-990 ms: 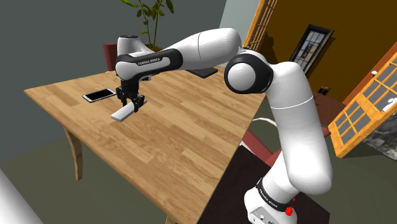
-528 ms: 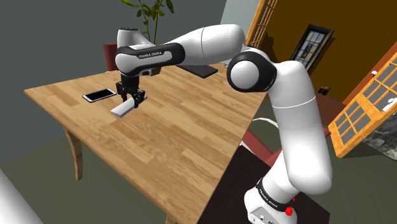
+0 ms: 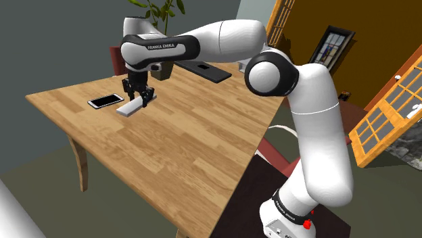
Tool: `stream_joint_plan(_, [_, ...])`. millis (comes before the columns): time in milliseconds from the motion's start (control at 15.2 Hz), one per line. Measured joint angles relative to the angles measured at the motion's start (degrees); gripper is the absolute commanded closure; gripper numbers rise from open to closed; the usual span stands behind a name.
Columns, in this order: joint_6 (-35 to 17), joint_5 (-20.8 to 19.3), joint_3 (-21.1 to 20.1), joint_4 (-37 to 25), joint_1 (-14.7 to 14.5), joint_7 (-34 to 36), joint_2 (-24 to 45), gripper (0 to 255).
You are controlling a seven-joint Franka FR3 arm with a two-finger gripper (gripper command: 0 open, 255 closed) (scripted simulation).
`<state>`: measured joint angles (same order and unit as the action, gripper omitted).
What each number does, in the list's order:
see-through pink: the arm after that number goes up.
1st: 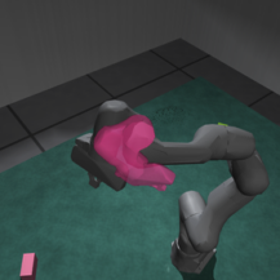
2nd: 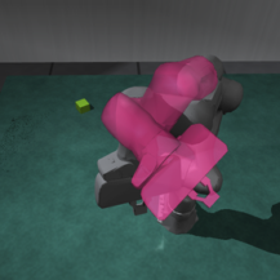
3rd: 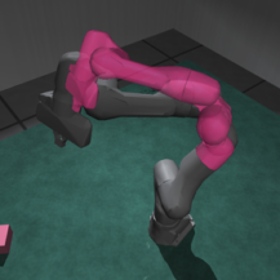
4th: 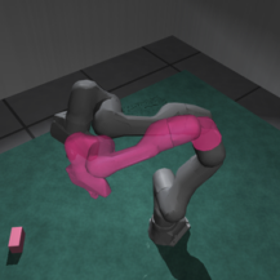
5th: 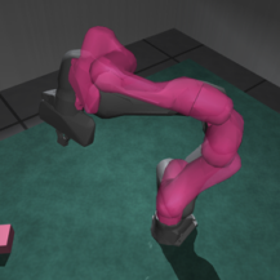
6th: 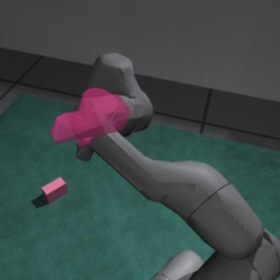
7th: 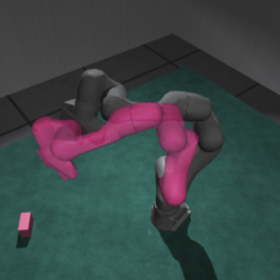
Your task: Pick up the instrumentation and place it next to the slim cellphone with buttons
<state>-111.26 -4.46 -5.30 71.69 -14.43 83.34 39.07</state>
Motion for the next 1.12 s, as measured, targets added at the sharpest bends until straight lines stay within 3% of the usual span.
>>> stream_joint_plan(264, [2.7,0.0,-0.1,-2.9,-0.4,0.3,0.2,255])
stream_joint_plan(594, [7.5,-0.7,-0.6,-12.8,-4.8,4.4,5.5,255])
stream_joint_plan(1122, [3.5,-0.9,-0.6,-10.8,-5.4,5.4,7.5,255])
